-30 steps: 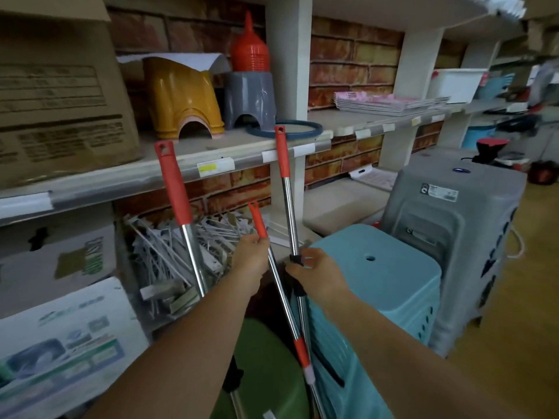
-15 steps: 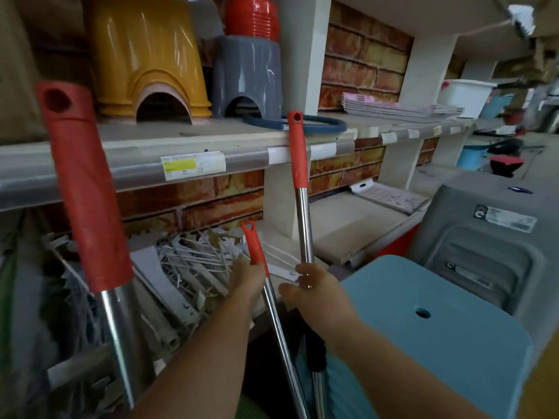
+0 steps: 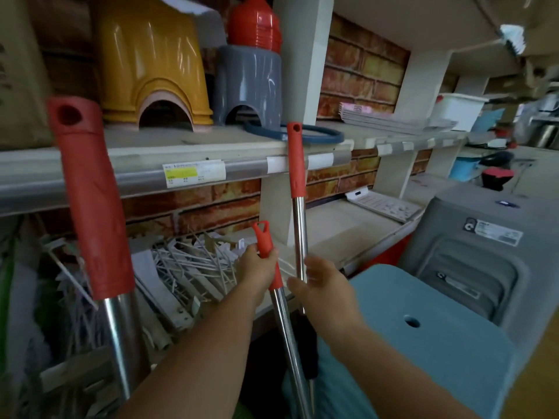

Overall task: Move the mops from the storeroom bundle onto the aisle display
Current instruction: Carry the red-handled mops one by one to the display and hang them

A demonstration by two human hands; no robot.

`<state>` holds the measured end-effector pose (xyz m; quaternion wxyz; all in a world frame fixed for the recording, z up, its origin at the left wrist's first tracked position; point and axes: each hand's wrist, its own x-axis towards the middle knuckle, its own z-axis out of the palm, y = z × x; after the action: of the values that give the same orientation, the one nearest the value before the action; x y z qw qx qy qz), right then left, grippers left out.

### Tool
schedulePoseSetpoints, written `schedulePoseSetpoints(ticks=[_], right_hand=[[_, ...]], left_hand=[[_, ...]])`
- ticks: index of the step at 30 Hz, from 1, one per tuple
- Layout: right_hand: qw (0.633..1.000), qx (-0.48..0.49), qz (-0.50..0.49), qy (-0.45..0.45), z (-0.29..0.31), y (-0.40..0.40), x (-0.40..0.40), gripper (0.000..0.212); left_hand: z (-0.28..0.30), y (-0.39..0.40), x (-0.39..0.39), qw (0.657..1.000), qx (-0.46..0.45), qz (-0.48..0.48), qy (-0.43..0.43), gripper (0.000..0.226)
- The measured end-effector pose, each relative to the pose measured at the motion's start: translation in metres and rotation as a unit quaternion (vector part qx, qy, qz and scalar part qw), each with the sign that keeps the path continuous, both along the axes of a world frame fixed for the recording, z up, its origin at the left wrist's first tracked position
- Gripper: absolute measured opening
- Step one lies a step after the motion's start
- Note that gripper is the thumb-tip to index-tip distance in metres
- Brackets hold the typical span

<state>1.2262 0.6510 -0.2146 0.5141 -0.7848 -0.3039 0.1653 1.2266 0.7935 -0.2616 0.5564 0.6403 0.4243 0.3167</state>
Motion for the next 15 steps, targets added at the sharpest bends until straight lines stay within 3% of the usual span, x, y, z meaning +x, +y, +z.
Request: schedulePoseSetpoints(ticks=[5,11,15], right_hand=[[0.999,-0.040,-0.006,0.002,0.032,-0.071,-0.016,0.018],[0.996,-0.079,0.028,0.007,0.078,-0.174,-0.036,0.051],[0.995,-0.084,0.052,0.009,0.097,-0.227,-0.050,0.057]], left_hand=[[0.049,-0.073,-0.030,0.997,0.049,-0.053,0.031,0.034],[0.109,-0.184,-0.080,0.990,0.061,-0.113,0.057,0.023],[0.135,-0.249,-0.114,0.986,0.084,-0.129,0.070,0.019]])
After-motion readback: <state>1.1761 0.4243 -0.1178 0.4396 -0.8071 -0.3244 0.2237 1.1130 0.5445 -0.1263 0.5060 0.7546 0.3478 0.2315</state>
